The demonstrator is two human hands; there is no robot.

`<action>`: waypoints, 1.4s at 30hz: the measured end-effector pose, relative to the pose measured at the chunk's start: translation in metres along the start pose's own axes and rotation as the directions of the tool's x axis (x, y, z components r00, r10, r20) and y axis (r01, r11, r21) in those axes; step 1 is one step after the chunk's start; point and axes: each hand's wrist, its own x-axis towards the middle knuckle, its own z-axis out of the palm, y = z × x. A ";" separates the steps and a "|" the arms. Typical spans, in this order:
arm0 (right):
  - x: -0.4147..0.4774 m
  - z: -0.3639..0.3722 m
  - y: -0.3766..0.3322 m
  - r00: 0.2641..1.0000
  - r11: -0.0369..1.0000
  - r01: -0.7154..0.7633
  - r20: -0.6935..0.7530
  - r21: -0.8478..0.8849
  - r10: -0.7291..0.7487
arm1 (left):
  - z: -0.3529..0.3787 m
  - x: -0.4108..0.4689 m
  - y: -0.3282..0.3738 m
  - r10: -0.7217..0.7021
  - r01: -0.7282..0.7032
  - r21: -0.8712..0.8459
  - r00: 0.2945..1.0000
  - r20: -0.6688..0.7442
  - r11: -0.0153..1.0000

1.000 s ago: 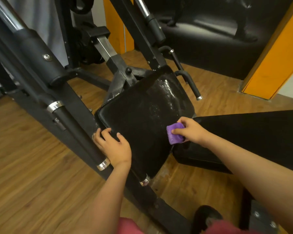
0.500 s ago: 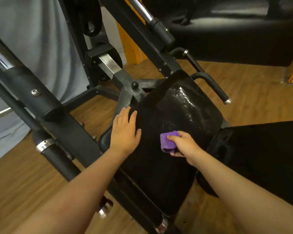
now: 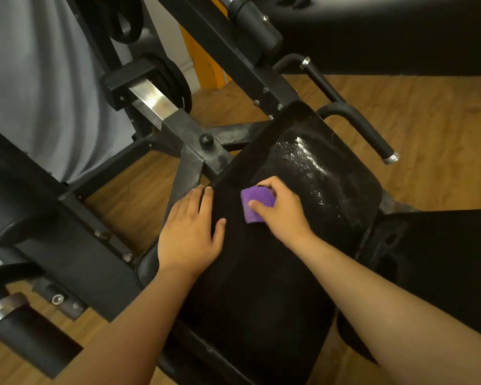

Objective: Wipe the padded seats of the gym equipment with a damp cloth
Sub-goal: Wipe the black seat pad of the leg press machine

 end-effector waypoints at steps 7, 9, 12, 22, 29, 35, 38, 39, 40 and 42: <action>0.001 -0.050 0.062 0.932 0.948 -0.299 -0.245 -0.106 0.267 | 0.001 0.003 0.001 -0.017 0.017 -0.002 1.000 0.008 1.000; -0.005 -0.037 0.051 0.944 0.962 -0.259 -0.234 -0.090 0.233 | 0.001 0.002 0.001 -0.015 0.015 0.008 1.000 0.009 1.000; -0.024 -0.007 0.022 0.990 0.992 -0.119 -0.081 -0.038 0.115 | 0.003 0.001 0.001 -0.016 0.015 0.021 1.000 0.017 1.000; -0.015 -0.044 0.049 0.979 0.969 -0.184 -0.124 -0.165 0.165 | 0.001 0.001 0.003 -0.022 0.020 0.044 0.999 0.033 0.999; -0.029 -0.027 0.036 0.979 0.975 -0.204 -0.026 -0.085 0.202 | 0.001 0.002 0.004 -0.020 0.018 0.040 0.999 0.037 0.999; -0.042 -0.022 0.025 0.971 0.986 -0.066 0.217 -0.154 0.099 | 0.001 0.002 0.005 -0.015 0.012 0.055 0.999 0.048 0.998; -0.022 -0.049 0.045 0.981 0.952 -0.179 0.028 -0.248 0.192 | 0.000 0.002 0.006 -0.016 0.013 0.070 0.999 0.047 0.997; -0.019 -0.056 0.051 0.973 0.928 -0.224 -0.014 -0.298 0.231 | 0.000 0.002 0.007 -0.015 0.012 0.073 0.999 0.044 0.997; -0.019 -0.060 0.055 0.964 0.905 -0.258 -0.036 -0.338 0.262 | 0.000 0.002 0.007 -0.015 0.011 0.077 0.999 0.044 0.997; -0.028 -0.059 0.054 0.959 0.891 -0.267 -0.014 -0.368 0.282 | 0.000 0.002 0.007 -0.014 0.010 0.079 0.999 0.045 0.997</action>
